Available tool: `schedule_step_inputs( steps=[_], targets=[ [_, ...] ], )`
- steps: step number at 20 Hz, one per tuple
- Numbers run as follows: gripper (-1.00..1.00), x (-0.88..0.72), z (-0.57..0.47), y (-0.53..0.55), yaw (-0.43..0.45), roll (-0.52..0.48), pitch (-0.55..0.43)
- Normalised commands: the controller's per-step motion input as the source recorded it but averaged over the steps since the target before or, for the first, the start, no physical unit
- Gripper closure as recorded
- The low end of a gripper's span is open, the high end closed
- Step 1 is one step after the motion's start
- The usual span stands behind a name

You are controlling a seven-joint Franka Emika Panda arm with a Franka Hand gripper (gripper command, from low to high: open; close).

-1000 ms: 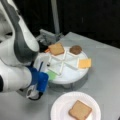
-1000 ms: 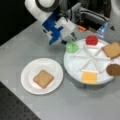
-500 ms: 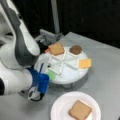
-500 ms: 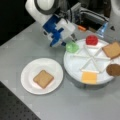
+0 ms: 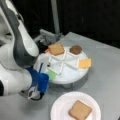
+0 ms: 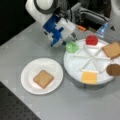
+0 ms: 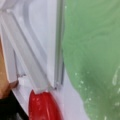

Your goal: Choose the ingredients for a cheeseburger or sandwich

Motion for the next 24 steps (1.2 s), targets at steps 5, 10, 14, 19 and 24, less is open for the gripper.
schedule_step_inputs(
  steps=[5, 10, 14, 19, 24],
  targets=[
    [-1.00, 0.09, -0.06, -0.05, -0.034, 0.227, -0.080],
    [1.00, 0.07, -0.06, -0.06, -0.025, 0.175, -0.090],
    [1.00, 0.07, -0.03, -0.07, -0.014, 0.104, -0.102],
    [1.00, 0.06, -0.04, -0.07, -0.009, 0.102, -0.111],
    [1.00, 0.04, -0.04, -0.06, -0.009, 0.115, -0.108]
  ],
)
